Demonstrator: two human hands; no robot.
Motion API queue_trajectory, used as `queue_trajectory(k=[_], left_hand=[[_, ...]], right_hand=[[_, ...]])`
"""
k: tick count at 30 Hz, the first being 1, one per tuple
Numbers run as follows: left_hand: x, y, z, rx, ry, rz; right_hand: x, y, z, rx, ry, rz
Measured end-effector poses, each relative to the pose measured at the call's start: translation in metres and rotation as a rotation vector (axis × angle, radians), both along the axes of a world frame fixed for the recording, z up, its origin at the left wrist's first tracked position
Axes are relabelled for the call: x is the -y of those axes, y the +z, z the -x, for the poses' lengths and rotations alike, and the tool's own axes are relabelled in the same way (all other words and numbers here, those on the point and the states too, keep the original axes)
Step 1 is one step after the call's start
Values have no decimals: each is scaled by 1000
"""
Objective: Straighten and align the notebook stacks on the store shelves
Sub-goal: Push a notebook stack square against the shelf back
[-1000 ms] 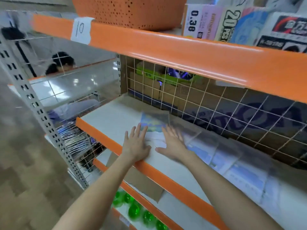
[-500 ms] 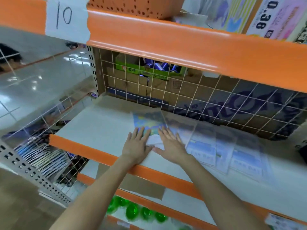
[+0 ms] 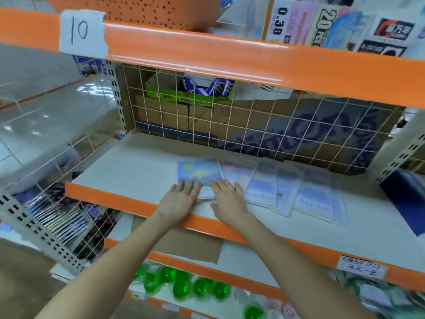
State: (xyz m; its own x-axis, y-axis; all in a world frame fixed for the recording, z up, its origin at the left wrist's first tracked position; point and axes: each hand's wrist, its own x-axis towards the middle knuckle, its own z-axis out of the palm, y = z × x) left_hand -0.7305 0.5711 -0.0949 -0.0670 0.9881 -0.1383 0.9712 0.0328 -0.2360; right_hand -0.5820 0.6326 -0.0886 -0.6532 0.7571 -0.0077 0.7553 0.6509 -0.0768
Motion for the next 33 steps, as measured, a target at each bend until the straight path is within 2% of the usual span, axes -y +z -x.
queue_trajectory(k=[7,19,26,30,33], left_hand=[[32,-2,-3,-42,-37,-26],[13,6,-28,103,42,-121],[-19,14,-76,157,-150,-253],[-35,20,-133,240,-348,-398],[-40,21,-186,324,-451,-415]], right_hand=[[14,1,8,86,33,-58],[20,1,-8,67,4,-114],[17,20,-65,15,-213,-177],[20,28,-125,70,-376,-219],[28,31,-179,98,-479,-233]])
